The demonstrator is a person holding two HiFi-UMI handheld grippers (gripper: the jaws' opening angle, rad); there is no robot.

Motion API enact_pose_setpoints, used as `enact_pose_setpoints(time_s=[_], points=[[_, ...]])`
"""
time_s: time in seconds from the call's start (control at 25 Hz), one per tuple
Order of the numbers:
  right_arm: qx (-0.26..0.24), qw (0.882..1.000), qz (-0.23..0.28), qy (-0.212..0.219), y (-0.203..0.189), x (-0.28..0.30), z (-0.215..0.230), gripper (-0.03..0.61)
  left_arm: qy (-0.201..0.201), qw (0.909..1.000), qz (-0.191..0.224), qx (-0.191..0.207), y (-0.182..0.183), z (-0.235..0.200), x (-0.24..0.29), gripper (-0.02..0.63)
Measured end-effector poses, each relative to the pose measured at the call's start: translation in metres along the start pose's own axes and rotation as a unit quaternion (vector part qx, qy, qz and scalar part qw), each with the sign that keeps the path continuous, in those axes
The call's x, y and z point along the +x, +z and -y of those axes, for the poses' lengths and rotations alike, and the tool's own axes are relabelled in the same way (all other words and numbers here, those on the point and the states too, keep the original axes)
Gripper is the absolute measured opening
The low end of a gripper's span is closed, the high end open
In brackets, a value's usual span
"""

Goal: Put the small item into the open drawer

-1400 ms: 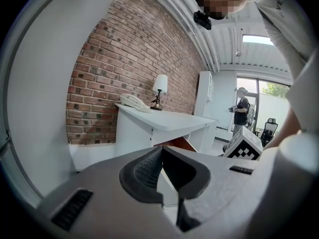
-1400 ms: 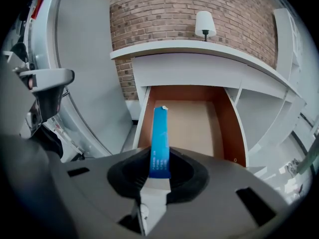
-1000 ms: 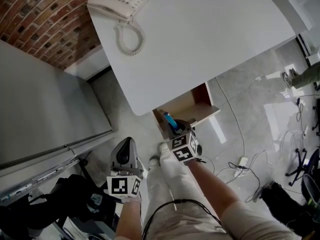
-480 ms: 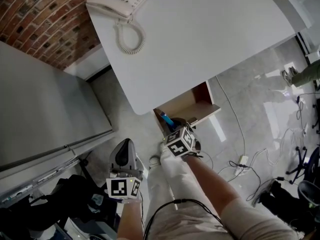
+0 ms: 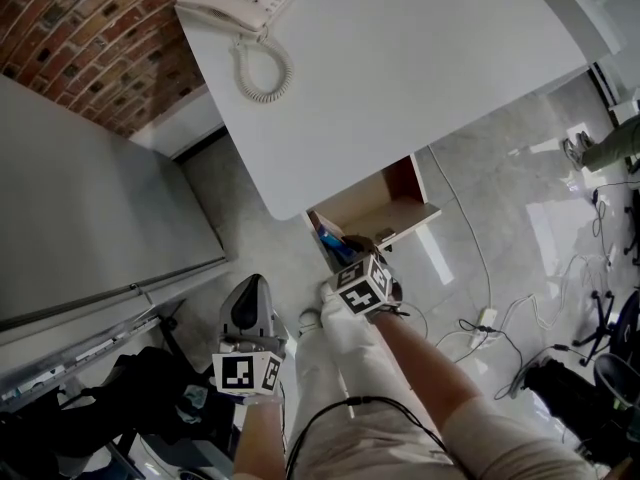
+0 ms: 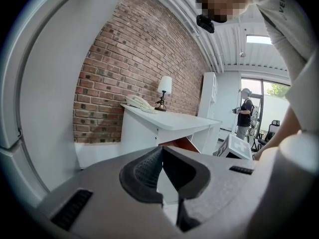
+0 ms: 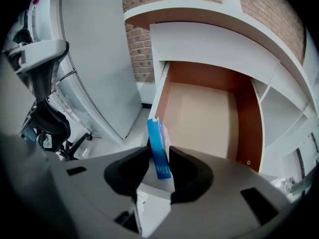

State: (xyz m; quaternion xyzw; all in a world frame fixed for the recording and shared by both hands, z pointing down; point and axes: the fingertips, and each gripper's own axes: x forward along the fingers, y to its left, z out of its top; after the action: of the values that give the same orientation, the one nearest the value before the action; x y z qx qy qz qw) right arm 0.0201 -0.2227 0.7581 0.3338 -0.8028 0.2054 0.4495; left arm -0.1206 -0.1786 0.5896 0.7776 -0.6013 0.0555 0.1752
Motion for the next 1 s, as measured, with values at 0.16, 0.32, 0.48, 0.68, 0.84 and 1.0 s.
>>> enact_pose_setpoints(time_s=[0.16, 0.32, 0.48, 0.68, 0.84, 1.0], points=[[0.002, 1.0, 0.013, 0.0, 0.0, -0.01, -0.003, 0.142, -0.011, 0.9999, 0.004, 0.004, 0.003, 0.005, -0.003, 0.005], [0.019, 0.999, 0.026, 0.009, 0.001, -0.024, -0.005, 0.152, -0.023, 0.9997, 0.006, 0.01, 0.008, 0.012, -0.001, 0.006], [0.049, 0.997, 0.062, 0.011, 0.008, -0.041, -0.002, 0.153, -0.039, 0.9991, 0.009, 0.015, 0.016, 0.017, 0.003, 0.005], [0.062, 0.992, 0.108, 0.003, 0.023, -0.074, -0.003, 0.073, -0.05, 0.9984, 0.014, 0.021, 0.029, 0.02, 0.0, 0.005], [0.063, 0.989, 0.131, -0.003, 0.032, -0.099, -0.002, 0.036, -0.062, 0.9974, 0.023, 0.03, 0.044, 0.023, -0.002, 0.005], [0.066, 0.985, 0.156, -0.013, 0.046, -0.123, 0.001, 0.006, -0.07, 0.9963, 0.03, 0.039, 0.063, 0.023, -0.004, 0.005]])
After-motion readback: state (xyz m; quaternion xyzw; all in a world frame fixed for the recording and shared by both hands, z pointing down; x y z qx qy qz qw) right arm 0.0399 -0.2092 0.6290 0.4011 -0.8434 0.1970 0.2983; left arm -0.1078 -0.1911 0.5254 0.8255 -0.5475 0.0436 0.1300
